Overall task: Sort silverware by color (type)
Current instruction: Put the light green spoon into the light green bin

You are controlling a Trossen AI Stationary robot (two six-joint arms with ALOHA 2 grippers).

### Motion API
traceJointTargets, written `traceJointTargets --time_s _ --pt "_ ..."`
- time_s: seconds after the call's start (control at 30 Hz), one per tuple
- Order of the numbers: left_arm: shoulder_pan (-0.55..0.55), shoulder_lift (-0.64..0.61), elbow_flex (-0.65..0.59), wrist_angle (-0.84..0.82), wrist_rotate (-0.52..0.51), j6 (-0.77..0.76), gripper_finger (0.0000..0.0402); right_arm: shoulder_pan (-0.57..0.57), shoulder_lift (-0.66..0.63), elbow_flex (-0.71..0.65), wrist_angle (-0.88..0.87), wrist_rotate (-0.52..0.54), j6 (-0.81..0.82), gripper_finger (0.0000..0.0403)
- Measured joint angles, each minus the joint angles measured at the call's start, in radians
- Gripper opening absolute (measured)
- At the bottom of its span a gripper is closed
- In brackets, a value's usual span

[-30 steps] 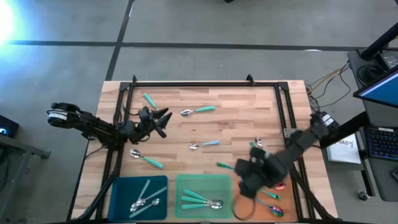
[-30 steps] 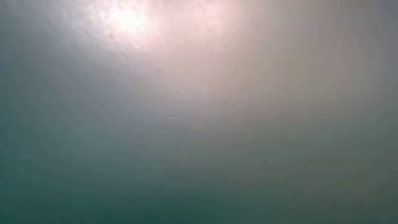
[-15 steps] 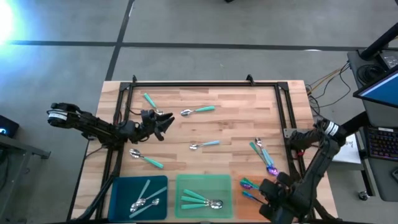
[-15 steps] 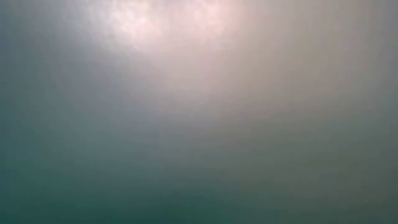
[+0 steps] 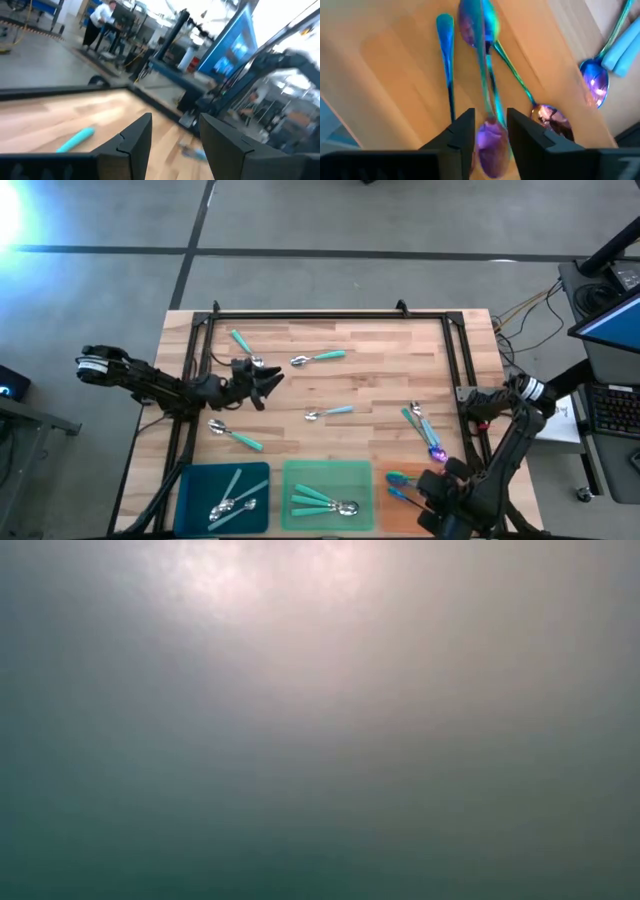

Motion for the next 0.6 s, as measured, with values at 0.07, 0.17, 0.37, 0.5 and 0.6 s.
traceJointTargets --time_s 0.07,0.17,0.37,0.5,0.6 --pt "0.0 0.0 0.001 -0.058 0.0 0.001 0.0149 -0.013 0.0 0.0 -0.004 0.0 -0.028 0.0117" --pt "0.003 -0.004 0.018 -0.184 0.0 0.002 0.0149 -0.047 -0.005 0.0 -0.018 0.001 -0.091 0.0127" --pt "0.016 -0.01 0.126 -0.523 -0.009 -0.001 0.0149 -0.151 -0.007 0.001 -0.117 0.003 -0.244 0.0131" --pt "0.037 -0.011 0.264 -0.899 -0.009 0.01 0.0149 -0.229 -0.007 0.001 -0.205 0.026 -0.357 0.0126" --pt "0.057 -0.008 0.388 -1.236 -0.037 0.047 0.0149 -0.285 -0.007 0.001 -0.246 0.088 -0.442 0.0123"
